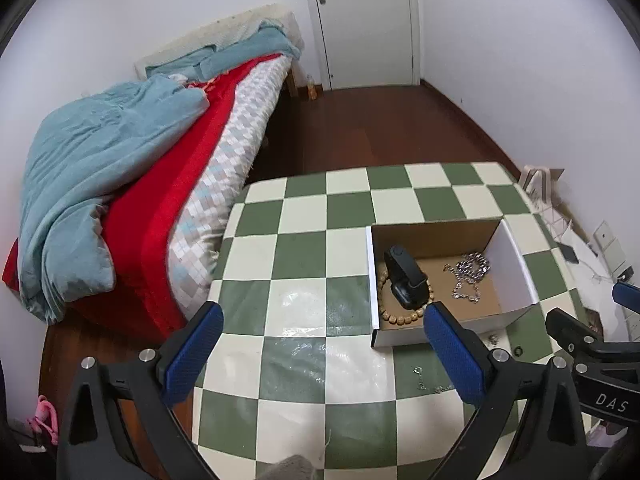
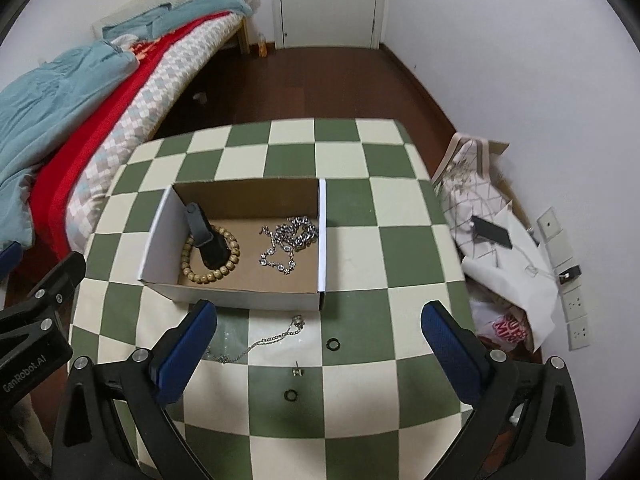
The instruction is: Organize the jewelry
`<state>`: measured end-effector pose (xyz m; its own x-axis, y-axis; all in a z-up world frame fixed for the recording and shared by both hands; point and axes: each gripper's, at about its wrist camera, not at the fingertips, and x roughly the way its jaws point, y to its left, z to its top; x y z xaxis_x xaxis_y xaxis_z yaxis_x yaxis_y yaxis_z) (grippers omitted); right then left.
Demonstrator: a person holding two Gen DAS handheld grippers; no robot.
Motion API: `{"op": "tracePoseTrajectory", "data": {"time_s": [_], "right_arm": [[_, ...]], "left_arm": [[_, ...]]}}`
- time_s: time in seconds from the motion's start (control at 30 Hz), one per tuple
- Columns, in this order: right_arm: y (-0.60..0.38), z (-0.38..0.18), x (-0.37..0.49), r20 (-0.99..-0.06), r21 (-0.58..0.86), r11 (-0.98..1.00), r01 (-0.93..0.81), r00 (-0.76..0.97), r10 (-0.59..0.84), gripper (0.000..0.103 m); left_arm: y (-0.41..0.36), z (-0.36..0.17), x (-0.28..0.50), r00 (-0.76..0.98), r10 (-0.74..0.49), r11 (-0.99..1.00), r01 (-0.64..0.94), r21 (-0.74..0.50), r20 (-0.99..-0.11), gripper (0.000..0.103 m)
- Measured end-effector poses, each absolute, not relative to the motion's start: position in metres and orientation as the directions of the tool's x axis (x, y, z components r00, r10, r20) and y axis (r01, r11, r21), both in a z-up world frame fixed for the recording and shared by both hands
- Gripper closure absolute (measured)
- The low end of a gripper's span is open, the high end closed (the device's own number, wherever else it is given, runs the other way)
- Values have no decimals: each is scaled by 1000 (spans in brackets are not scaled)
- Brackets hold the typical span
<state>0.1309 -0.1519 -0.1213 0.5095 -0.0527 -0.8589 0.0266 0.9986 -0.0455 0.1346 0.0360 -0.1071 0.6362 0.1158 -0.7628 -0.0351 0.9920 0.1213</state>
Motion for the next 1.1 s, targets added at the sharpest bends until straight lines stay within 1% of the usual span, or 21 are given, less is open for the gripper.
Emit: {"op": "tracePoseTrajectory", "data": {"time_s": [0.37,0.6,0.7,0.77,0.83,0.87,0.9,0.93,0.97,1.0,1.1], "right_arm": [[-147,-68,79,-788,-61,998,21,613,-61,0],[-147,-45,51,-760,-20,999,27,649,-33,0],[-154,-54,44,-770,7,999,52,637,-28,0],[-162,-74,42,-793,28,997,78,609,-26,0],[-169,-103,42,-820,58,994,95,573,-7,1],[-171,-118,43,-832,69,993,100,555,2,3],[-173,-135,45,-847,82,991,106,532,13,12],[-175,-152,47,-860,99,989,112,509,29,23],[-176,-168,49,-868,120,986,115,493,48,27],[-176,-180,50,-875,132,984,119,481,59,31],[-174,-218,53,-879,167,978,129,469,88,37]], "left_arm": [[40,-67,88,705,81,996,-27,88,-704,1],[45,-53,65,736,72,997,-39,64,-674,1],[49,-59,60,744,119,993,-84,84,-657,1],[50,-73,60,733,179,984,-119,136,-656,1],[51,-91,63,707,216,976,-131,175,-673,1],[51,-102,64,691,242,969,-141,202,-681,1],[51,-111,65,677,260,964,-145,222,-688,1],[51,-124,68,658,282,958,-147,248,-698,1],[50,-133,69,644,298,952,-149,267,-704,1],[49,-144,71,629,315,946,-150,287,-711,1],[47,-164,73,603,348,933,-146,329,-718,1]]}}
